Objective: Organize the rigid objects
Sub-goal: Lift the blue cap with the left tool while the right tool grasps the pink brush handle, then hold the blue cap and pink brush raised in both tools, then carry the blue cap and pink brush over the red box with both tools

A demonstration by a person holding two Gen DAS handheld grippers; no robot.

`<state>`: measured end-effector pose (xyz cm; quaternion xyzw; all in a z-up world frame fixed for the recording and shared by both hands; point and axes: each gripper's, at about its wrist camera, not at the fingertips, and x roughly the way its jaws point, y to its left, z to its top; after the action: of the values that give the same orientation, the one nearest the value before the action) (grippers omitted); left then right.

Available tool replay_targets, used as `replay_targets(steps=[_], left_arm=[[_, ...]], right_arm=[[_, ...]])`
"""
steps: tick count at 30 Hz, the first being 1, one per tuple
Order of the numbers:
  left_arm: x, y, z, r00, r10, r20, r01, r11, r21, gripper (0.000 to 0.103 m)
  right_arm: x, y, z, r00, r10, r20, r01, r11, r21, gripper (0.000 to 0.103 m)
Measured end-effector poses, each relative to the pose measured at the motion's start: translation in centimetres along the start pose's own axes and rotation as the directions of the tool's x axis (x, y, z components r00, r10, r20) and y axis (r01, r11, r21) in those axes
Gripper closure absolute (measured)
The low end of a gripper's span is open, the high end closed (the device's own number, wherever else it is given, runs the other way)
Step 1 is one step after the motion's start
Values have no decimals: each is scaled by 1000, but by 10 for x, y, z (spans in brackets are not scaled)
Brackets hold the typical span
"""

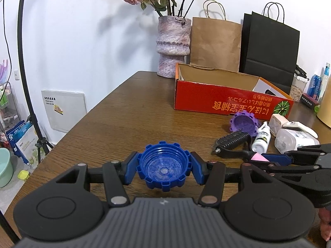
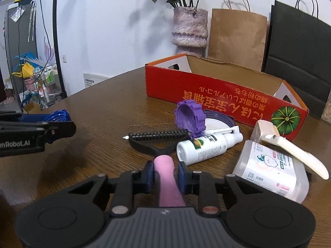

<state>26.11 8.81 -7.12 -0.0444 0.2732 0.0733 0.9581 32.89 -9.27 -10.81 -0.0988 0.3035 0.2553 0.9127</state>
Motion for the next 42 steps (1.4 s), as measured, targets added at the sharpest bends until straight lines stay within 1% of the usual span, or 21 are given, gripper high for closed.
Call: replay_targets(steps=[7,10,14,16,19,23,25,26,27,28,31,32,33,36,38,42], left_arm=[[1,-1,0,1000,7,-4,-7,1000,2,48],[1,-1,0,1000,12,-3,-12,1000,1,48],[2,-1,0,1000,22,-7,-22,1000,1,48],[2,-1,0,1000,28,-7,-28,1000,2,48],[3,-1,-1,999,37,-7,-37,999,3,48],[3,-1,-1,999,46,-9,-46,999,1,48],[3,-1,-1,999,47,-10,-47,999,2,48],[3,-2,-1,999,47,-11,-47,999,3,48],[4,-2,0,999,47,-11,-47,999,4,48],[4,-2,0,999,46,-11,-46,999,4,48],[4,-2,-1,999,44,-11,-44,999,3,48],[3,-2,-1,999,43,-11,-43,999,2,48],[3,-2,-1,999,43,-10,-43,999,2,48],[3,-1,-2,999,43,-7,-43,999,-1,48],[2,-1,-1,999,43,0,-43,999,-4,48],[-3,-2,1,999,46,14,-46,999,-3,48]], right_arm=[[-4,-1,-3,1000,11,29,-12,1000,24,81],[-11,1,-3,998,12,69,-14,999,29,81],[-23,2,-3,992,-9,126,3,999,44,82],[-27,2,-3,990,-10,143,2,999,54,82],[-27,4,-4,992,-6,125,2,999,38,83],[-17,8,-6,999,13,51,-14,999,31,83],[-13,6,-5,999,23,33,-24,999,40,82],[-10,4,-3,1000,24,20,-25,998,52,79],[-7,1,-2,1000,26,7,-27,998,65,73],[-2,-1,0,1000,24,-7,-23,997,75,71],[6,-2,4,1000,27,-10,-26,997,74,70],[7,0,4,1000,25,-8,-25,998,66,78],[7,3,3,1000,21,-3,-20,998,54,83],[4,10,0,1000,-1,14,1,1000,27,83],[1,9,-1,1000,2,24,-3,999,36,83],[-11,6,-1,997,-5,72,1,998,61,83]])
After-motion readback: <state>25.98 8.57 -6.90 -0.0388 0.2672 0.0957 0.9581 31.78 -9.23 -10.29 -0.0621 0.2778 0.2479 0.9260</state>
